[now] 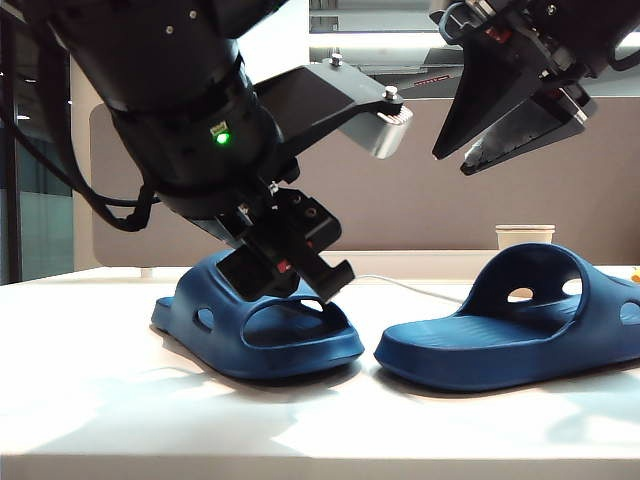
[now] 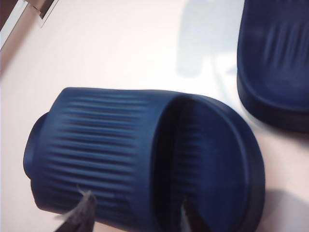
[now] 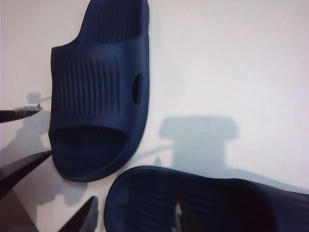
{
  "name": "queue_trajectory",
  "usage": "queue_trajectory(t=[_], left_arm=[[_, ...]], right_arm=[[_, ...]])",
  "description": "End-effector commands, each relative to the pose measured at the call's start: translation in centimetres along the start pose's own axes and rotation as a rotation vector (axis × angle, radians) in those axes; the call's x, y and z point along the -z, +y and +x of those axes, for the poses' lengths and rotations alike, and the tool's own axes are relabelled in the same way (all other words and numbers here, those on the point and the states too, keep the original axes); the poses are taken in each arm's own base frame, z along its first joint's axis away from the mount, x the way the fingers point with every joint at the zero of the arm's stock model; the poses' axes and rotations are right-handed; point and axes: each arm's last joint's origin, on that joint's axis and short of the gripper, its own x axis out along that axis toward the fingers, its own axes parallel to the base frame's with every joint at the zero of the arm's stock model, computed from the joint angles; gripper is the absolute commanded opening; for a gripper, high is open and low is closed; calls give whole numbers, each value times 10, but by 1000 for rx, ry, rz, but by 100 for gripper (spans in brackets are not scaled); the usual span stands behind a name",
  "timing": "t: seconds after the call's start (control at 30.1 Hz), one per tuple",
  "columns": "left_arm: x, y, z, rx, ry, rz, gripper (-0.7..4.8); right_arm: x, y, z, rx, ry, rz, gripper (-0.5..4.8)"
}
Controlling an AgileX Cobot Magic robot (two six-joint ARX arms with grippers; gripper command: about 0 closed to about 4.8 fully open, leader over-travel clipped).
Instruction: Interlock the pair of blue slippers on the table with their fronts facing up.
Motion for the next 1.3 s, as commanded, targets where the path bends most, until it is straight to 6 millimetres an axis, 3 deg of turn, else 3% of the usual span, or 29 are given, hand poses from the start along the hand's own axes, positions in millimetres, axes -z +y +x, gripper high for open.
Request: queue_trajectory(t=[0.03,0.4,0.7,1.3], left_arm=[[-3,1,0,-8,-17,-20,229],[-1,-9,16,-79,25,60,229],[-10,-4,26,-102,68,78,229],[-2,1,40,-96,133,111,229]], right_arm=[[-1,1,-2,-2,-8,-13,201],[1,2,-2,-10,20,-13,201],[2,2,-2,-11,30,-19,201],[2,2,-2,-14,23,-22,201]])
